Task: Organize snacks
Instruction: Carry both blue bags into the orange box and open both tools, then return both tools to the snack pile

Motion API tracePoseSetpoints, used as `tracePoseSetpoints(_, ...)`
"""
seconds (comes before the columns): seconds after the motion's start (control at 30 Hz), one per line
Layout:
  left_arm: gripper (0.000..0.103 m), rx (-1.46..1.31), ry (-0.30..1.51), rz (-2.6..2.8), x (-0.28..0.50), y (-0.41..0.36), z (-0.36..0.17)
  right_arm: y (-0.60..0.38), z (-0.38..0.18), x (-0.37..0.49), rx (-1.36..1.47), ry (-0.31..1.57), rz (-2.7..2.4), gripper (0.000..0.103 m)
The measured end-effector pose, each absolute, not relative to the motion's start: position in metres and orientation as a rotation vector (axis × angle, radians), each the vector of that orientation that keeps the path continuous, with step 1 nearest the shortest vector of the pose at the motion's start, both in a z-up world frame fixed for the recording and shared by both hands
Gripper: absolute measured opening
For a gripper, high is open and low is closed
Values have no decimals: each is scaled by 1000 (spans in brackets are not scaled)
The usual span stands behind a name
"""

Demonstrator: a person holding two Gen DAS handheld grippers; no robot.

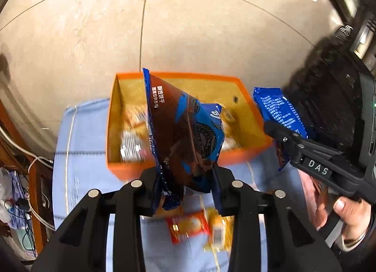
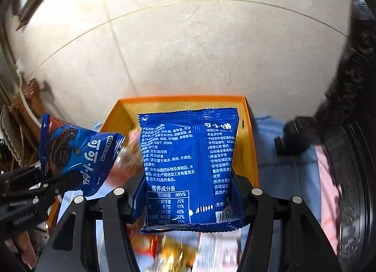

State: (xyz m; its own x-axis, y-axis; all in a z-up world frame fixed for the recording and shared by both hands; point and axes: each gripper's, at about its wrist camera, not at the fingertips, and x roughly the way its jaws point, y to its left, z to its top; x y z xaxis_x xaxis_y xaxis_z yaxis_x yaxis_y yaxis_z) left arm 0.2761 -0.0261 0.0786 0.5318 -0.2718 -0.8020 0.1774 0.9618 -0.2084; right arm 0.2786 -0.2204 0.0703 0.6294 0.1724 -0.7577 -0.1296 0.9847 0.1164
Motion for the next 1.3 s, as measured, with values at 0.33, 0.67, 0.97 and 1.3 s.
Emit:
tracePoseSetpoints(0.33,96,-151,944,-138,324,-9,62,-246,42,317,111,848,114,81)
tracePoseSetpoints(0.67,96,-154,1071,-137,243,8,12,-283,2,218,170,922,115,85)
tracePoseSetpoints(0.97,96,-98,1203,-195,178,-7,-45,-300,-53,126,234,1091,105,85)
tracePoseSetpoints(1.3,96,14,1216,-429,174,-45,-68,-309,-70,93,325,1149,116,85)
